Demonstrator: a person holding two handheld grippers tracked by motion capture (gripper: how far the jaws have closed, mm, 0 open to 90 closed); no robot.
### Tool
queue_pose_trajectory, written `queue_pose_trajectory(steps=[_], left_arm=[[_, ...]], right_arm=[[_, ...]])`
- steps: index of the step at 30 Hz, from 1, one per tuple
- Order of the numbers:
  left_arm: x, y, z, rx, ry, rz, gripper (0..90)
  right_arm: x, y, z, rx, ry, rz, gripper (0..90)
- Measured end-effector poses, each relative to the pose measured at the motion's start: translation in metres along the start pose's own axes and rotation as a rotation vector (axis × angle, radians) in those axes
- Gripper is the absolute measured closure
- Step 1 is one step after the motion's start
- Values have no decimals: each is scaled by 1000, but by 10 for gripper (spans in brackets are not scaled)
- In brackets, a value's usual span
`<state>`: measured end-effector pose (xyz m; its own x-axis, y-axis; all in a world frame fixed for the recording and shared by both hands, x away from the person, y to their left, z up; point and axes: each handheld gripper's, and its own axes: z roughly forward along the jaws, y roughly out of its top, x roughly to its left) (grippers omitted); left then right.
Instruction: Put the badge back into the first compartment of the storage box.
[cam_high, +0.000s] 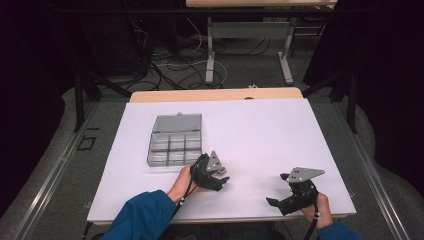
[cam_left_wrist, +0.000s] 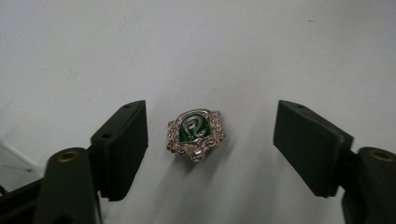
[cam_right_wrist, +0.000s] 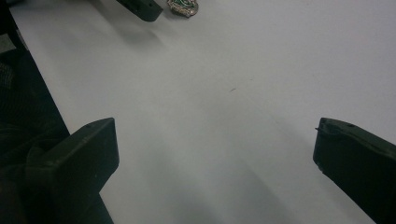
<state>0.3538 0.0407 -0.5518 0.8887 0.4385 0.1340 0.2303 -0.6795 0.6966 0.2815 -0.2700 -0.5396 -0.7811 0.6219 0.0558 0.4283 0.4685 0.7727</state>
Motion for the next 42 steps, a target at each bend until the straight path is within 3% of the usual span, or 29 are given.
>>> queue_pose_trajectory(steps=[3, 8, 10, 15, 18, 24, 28, 29, 31, 33, 39, 42], left_arm=[[0, 0, 4, 8, -17, -2, 417], [4, -3, 7, 9, -18, -28, 464], [5, -4, 8, 1, -15, -39, 480], [7, -5, 7, 4, -27, -56, 536], [8, -7, 7, -5, -8, -70, 630], [7, -9, 6, -16, 17, -63, 669], [6, -11, 3, -22, 41, -33, 692], [6, -11, 2, -32, 45, -38, 713], [8, -12, 0, -42, 49, -42, 777], [8, -13, 1, -56, 43, -68, 779], [10, -14, 0, -65, 40, -66, 784], [11, -15, -2, -72, 62, -76, 806]], right_arm=[[0, 1, 0, -5, 2, -8, 0], [1, 1, 1, -5, 3, 8, 0], [0, 2, 0, 9, 5, -7, 0], [1, 1, 2, -16, 2, 10, 0], [1, 1, 1, -15, 2, 9, 0], [0, 2, 2, -4, 12, 1, 0], [0, 3, 3, -14, 8, -11, 0], [0, 3, 2, 9, 14, -6, 0], [-1, 4, 3, 6, 16, -19, 0], [0, 3, 3, -15, 11, 2, 0], [-1, 3, 3, -1, 16, -18, 0], [0, 3, 2, 11, 14, -3, 0]])
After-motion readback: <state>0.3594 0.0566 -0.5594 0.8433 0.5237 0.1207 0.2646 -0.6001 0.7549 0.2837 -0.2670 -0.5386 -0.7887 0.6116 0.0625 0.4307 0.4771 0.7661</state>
